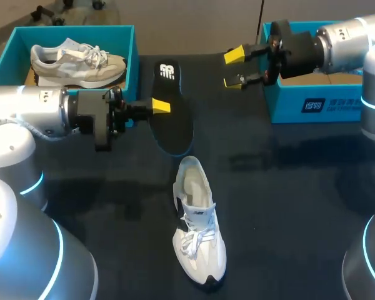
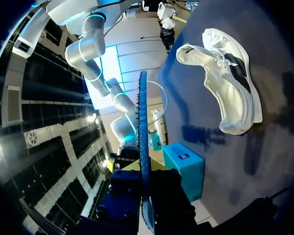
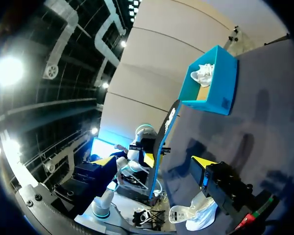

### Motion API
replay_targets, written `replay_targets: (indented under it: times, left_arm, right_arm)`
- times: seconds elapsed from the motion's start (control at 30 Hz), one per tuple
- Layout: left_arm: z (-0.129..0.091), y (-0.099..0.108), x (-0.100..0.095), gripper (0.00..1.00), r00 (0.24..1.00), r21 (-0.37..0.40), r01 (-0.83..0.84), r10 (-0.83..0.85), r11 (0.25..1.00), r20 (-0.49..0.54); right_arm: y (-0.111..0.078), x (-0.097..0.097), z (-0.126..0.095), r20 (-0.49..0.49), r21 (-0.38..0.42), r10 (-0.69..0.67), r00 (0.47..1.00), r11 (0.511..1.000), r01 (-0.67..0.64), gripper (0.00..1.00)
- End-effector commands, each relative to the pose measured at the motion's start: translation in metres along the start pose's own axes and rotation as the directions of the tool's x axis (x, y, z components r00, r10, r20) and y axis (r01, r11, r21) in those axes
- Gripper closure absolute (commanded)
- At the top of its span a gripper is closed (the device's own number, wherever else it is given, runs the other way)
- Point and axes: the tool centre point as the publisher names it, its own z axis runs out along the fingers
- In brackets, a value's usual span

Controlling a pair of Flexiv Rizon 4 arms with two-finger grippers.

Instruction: Take the shoe out of the shoebox, open the shoe tongue, remove and reinsert the insole, then place the shoe into the shoebox

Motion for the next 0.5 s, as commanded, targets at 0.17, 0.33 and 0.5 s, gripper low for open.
replay_targets:
  times: [0.17,0.33,0.5]
  left_arm:
    - [0.008,0.013,0.005,1.00,0.998,0.078,-0.055,0.057,0.995,-0.023]
    - [0.011,0.007,0.004,1.00,0.999,0.080,-0.048,0.049,0.996,-0.015]
    - [0.011,0.002,0.002,1.00,0.999,0.071,-0.043,0.044,0.997,-0.013]
  right_arm:
    - [-0.008,-0.017,0.000,0.116,0.098,-0.029,0.993,0.995,0.018,0.00]
    - [-0.019,-0.021,0.003,0.141,0.132,-0.058,0.988,0.990,0.040,0.00]
    - [-0.024,-0.021,0.006,0.196,0.150,-0.034,0.980,0.989,0.004,0.00]
